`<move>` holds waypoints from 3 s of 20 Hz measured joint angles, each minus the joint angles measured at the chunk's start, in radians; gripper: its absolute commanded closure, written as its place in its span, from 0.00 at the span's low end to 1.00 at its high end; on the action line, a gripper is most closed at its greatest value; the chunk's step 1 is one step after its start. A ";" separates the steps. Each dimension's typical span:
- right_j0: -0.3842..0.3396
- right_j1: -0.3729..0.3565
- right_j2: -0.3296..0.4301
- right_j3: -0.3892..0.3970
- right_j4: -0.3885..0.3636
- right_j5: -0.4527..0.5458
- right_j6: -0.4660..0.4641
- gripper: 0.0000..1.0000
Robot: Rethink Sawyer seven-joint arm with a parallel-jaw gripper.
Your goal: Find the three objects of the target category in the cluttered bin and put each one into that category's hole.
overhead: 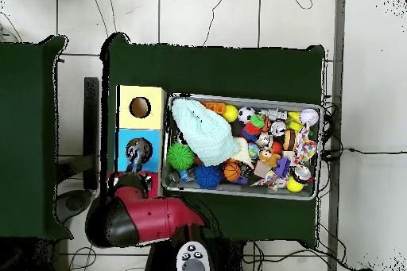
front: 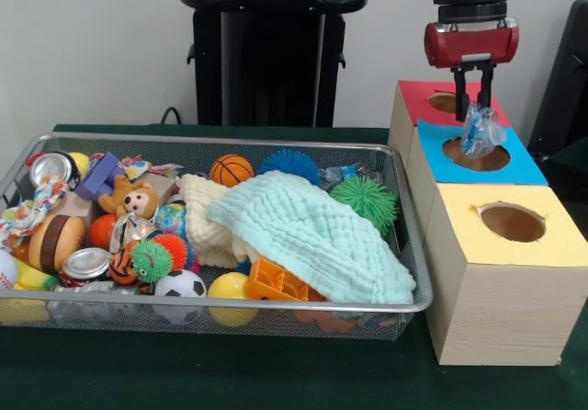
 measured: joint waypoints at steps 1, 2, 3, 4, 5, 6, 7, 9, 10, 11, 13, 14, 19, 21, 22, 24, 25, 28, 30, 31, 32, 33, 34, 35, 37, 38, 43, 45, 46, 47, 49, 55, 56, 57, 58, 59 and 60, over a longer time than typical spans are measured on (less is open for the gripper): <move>0.000 0.000 -0.002 0.000 0.000 0.000 0.000 1.00; 0.000 0.000 -0.003 0.000 0.000 0.000 0.000 1.00; 0.000 0.000 -0.004 0.000 0.000 0.000 0.000 1.00; 0.000 0.000 -0.005 0.000 0.000 0.000 0.000 1.00; 0.000 0.000 -0.005 0.000 0.000 0.000 0.000 1.00; 0.000 0.000 -0.005 0.000 0.000 0.000 0.000 1.00; 0.000 0.000 -0.005 0.000 0.000 0.000 0.000 1.00; 0.000 0.000 -0.005 0.000 0.000 0.000 0.000 1.00; 0.000 0.000 -0.005 0.000 0.000 0.000 0.000 1.00; 0.000 0.000 -0.005 0.000 0.000 0.000 0.000 1.00; 0.000 0.000 -0.005 0.000 0.000 0.000 0.000 1.00; 0.000 0.000 -0.005 0.001 0.000 0.000 0.000 1.00; 0.000 0.000 -0.006 0.006 0.000 0.000 0.000 0.00; 0.001 0.000 -0.008 0.012 0.000 0.000 0.000 0.00; 0.001 0.000 -0.009 0.016 0.000 0.000 0.000 0.00; 0.001 0.000 -0.012 0.027 0.000 0.000 0.000 0.00; 0.001 0.000 -0.013 0.029 0.000 0.000 0.000 0.00; 0.003 0.000 -0.019 0.033 0.000 0.000 0.000 0.00; 0.005 0.000 -0.024 0.035 0.000 0.000 0.000 0.00; 0.006 0.000 -0.026 0.035 0.000 0.000 0.000 0.00; 0.007 0.000 -0.026 0.036 0.000 0.000 0.000 0.00; 0.008 -0.001 -0.026 0.037 0.000 0.000 0.000 0.00; 0.009 -0.001 -0.026 0.037 0.000 0.000 0.000 0.00; 0.010 -0.002 -0.027 0.037 0.000 0.000 0.000 0.00; 0.016 -0.006 -0.030 0.037 0.000 0.000 0.000 0.00; 0.025 -0.011 -0.039 0.037 0.000 0.001 0.000 0.00; 0.063 -0.024 -0.093 0.037 0.000 0.012 0.000 0.00; 0.071 -0.031 -0.131 0.038 0.000 0.020 0.000 0.00; 0.070 -0.032 -0.137 0.038 0.000 0.021 0.000 0.00; 0.069 -0.033 -0.143 0.037 0.000 0.022 0.000 0.00; 0.061 -0.040 -0.170 0.038 0.000 0.025 0.000 0.00; 0.051 -0.057 -0.229 0.038 0.000 0.035 0.000 0.00; 0.049 -0.059 -0.236 0.038 0.000 0.036 0.000 0.00; 0.043 -0.061 -0.240 0.038 -0.001 0.036 0.000 0.00; 0.034 -0.062 -0.239 0.038 0.000 0.036 0.000 0.00; 0.026 -0.063 -0.239 0.038 0.000 0.036 0.000 0.00; 0.005 -0.061 -0.239 0.038 0.000 0.036 0.000 0.00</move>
